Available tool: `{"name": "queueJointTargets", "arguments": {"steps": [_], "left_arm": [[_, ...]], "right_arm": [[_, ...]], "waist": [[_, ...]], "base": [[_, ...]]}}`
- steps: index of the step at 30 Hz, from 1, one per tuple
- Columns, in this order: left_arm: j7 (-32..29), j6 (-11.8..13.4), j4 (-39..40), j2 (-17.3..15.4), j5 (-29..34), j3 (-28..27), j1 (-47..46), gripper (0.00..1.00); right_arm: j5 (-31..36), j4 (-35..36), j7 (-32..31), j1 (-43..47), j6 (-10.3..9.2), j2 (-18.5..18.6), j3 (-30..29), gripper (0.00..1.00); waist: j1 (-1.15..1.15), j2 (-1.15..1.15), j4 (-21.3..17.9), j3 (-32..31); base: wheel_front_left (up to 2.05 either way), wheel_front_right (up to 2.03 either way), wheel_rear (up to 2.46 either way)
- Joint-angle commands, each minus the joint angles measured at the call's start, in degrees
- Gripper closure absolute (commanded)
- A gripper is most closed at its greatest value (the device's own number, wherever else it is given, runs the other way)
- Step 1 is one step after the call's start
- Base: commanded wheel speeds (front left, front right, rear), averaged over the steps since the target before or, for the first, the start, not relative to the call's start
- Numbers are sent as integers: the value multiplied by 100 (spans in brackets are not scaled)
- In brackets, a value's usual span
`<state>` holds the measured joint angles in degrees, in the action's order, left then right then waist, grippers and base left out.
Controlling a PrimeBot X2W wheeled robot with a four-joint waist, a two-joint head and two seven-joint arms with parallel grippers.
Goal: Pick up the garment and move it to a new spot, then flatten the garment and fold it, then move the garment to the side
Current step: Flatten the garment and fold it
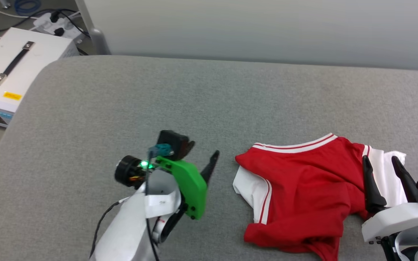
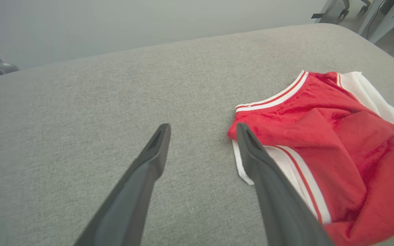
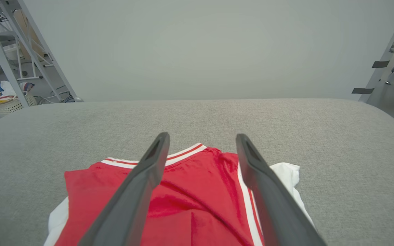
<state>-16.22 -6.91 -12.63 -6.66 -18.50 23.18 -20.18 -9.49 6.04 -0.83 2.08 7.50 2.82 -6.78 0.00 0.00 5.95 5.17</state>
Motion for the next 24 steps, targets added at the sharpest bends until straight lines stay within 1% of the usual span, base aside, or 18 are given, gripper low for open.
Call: {"name": "queueJointTargets", "arguments": {"steps": [1,4,7,14,21,24], "left_arm": [[-122,-34,-65,34,-84,133,-162,0],[-409,-50,-234,42,-201,529,-401,0],[-636,-55,-429,-19,-314,938,-599,0],[-1029,-57,-869,-297,-718,1970,-1122,0],[-1340,-57,-1588,-589,-906,2652,-1624,0],[-1551,-58,-1788,-656,-1058,3129,-1768,0]], "right_arm": [[-40,46,2,-101,-1,7,26,0],[-41,58,10,-173,-1,7,56,0],[-45,44,33,-236,-1,6,88,0],[-107,-46,102,-413,-1,6,198,0],[-186,-120,160,-498,-1,6,253,0],[-233,-150,178,-517,-1,6,251,0]], "waist": [[0,0,-213,234],[0,0,-321,388],[0,0,-411,512],[0,0,-602,797],[0,0,-771,949],[0,0,-818,975]], "base": [[0,0,0],[0,0,0],[0,0,0],[0,0,0],[0,0,0],[0,0,0]]}}
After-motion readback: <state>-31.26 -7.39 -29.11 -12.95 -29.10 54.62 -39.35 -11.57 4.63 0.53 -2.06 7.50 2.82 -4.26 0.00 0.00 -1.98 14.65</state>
